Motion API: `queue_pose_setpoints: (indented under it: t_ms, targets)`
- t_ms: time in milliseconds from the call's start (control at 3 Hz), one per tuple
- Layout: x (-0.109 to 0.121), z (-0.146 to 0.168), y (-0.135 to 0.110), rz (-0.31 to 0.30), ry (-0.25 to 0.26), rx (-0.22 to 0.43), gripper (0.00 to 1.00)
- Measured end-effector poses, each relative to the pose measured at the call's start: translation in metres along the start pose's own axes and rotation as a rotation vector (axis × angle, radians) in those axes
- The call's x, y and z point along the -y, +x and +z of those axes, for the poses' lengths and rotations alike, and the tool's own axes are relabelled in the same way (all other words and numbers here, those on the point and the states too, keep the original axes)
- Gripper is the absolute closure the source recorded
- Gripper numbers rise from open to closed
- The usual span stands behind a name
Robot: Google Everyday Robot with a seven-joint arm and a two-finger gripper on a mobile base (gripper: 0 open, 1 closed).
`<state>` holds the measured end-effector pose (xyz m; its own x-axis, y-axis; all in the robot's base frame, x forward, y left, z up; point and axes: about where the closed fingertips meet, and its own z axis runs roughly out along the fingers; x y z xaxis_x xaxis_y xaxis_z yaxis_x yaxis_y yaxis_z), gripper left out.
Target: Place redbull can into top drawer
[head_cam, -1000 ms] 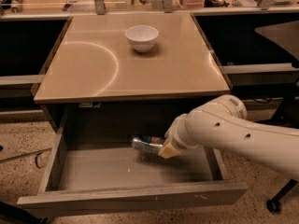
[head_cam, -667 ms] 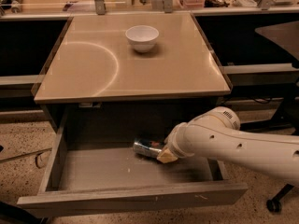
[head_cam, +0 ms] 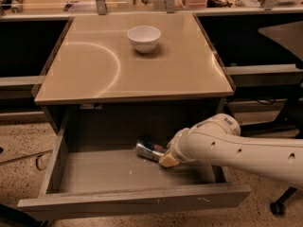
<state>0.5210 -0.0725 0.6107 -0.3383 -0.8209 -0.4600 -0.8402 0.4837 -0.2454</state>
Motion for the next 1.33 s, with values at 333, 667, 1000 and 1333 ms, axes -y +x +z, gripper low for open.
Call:
queue_pose_setpoints:
  t_ms: [333, 667, 1000, 1333]
  targets:
    - [0.0, 0.0, 0.0, 0.0, 0.0, 0.0, 0.59]
    - [0.0, 0.0, 0.0, 0.0, 0.0, 0.0, 0.36]
    - [0.0, 0.0, 0.0, 0.0, 0.0, 0.0, 0.13]
    - [0.0, 0.0, 0.0, 0.0, 0.0, 0.0, 0.0]
